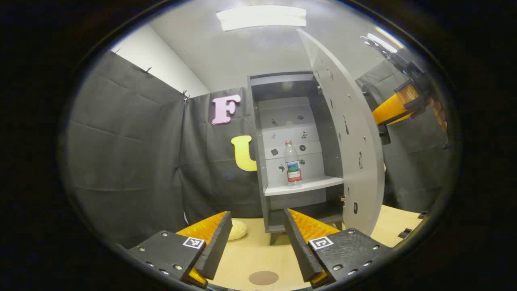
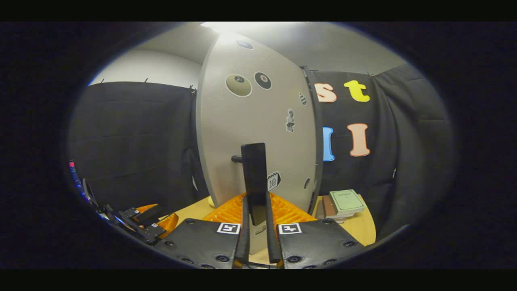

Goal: Open the cabinet door with the right hand, grasp the bottle in the cabinet with the left hand and place it on the coaster, then close the cabinet door with the right hand.

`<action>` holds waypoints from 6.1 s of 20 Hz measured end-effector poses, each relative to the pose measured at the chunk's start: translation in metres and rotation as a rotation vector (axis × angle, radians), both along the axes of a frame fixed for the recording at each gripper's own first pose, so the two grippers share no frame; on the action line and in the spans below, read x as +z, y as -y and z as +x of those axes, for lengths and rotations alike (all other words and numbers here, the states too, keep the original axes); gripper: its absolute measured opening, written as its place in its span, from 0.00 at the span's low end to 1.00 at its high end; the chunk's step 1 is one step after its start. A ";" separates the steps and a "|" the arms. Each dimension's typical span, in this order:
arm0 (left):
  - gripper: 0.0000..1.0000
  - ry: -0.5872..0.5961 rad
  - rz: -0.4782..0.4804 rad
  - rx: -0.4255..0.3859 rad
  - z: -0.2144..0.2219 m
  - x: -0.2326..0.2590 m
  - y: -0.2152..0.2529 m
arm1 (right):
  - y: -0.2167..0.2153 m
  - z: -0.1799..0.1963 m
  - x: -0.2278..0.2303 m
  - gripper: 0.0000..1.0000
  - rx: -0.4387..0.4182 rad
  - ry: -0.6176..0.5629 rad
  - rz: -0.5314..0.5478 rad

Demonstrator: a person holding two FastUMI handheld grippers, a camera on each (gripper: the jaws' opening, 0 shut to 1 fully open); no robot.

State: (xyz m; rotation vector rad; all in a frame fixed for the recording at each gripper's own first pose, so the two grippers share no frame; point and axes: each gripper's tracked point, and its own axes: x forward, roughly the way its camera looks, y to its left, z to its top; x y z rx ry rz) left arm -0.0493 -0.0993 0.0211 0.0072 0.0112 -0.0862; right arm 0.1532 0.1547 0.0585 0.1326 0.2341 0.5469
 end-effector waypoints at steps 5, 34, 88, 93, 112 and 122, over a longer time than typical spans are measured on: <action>0.76 0.012 0.006 -0.033 -0.006 0.010 0.025 | 0.033 0.013 -0.002 0.15 -0.141 0.030 -0.039; 0.76 0.002 -0.066 -0.243 0.217 0.069 0.149 | 0.222 -0.025 -0.030 0.98 -0.671 0.046 -0.002; 0.70 -0.101 -0.139 -0.110 0.313 -0.002 0.068 | 0.167 -0.001 -0.065 0.93 -0.683 -0.006 -0.083; 0.70 -0.116 -0.142 -0.069 0.261 -0.036 0.042 | 0.166 -0.001 -0.062 0.93 -0.622 0.026 -0.082; 0.70 -0.167 -0.166 0.000 0.137 -0.209 0.011 | 0.154 -0.016 -0.080 0.98 -0.560 0.032 -0.128; 0.70 -0.254 -0.154 0.001 0.110 -0.309 0.022 | 0.153 -0.020 -0.098 0.99 -0.583 0.015 -0.134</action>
